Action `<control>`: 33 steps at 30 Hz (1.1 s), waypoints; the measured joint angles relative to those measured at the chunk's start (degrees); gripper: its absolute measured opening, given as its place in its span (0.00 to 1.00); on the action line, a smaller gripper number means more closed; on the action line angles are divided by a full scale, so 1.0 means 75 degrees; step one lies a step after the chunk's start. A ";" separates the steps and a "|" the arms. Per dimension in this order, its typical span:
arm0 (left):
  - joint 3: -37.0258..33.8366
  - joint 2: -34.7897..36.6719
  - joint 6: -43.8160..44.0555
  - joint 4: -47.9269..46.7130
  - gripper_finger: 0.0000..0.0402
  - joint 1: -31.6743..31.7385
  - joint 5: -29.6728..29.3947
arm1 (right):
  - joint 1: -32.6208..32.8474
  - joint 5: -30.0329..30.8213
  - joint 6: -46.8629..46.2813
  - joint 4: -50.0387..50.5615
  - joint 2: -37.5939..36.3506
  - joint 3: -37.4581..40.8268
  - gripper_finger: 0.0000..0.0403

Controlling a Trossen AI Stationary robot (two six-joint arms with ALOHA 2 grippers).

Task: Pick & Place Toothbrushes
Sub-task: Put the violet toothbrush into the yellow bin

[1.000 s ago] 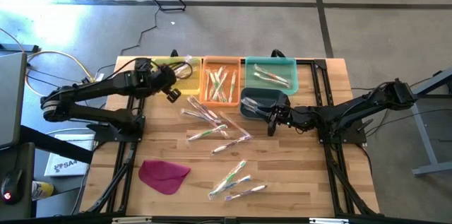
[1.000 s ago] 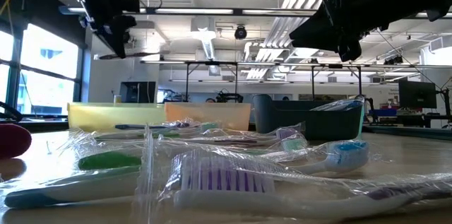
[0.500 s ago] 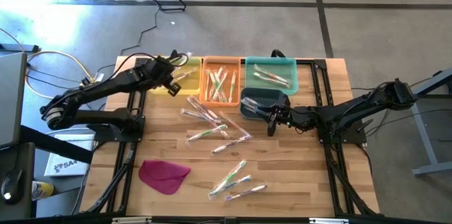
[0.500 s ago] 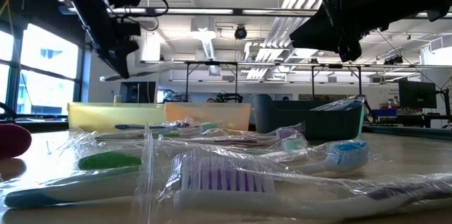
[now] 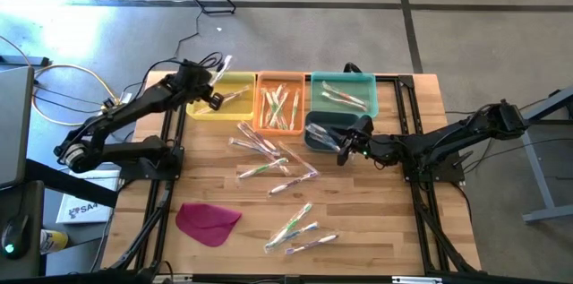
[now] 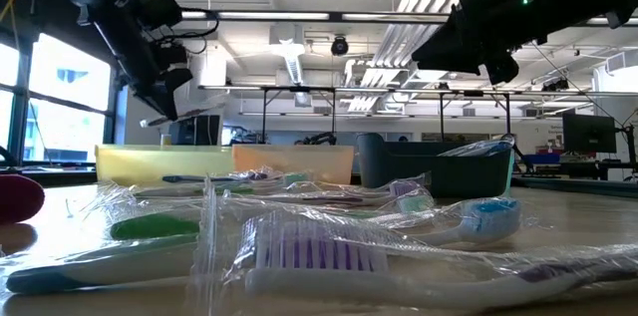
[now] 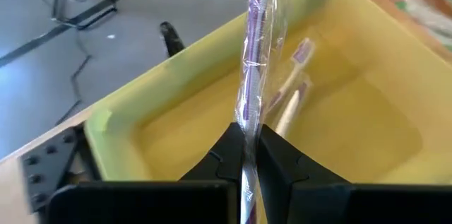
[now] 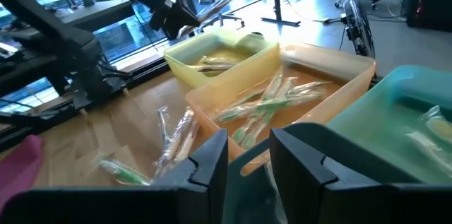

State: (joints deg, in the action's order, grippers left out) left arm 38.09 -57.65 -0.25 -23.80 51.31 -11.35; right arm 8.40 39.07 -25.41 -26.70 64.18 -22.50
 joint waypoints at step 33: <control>-0.0353 -0.2801 -0.0343 0.1141 0.04 0.0210 0.0891 | -0.0140 -0.0088 -0.0029 -0.0003 0.0000 0.0000 0.24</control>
State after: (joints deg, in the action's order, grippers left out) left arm 35.44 -78.65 -2.83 -15.24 52.88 -4.67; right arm 7.35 38.41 -25.63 -26.72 64.18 -22.50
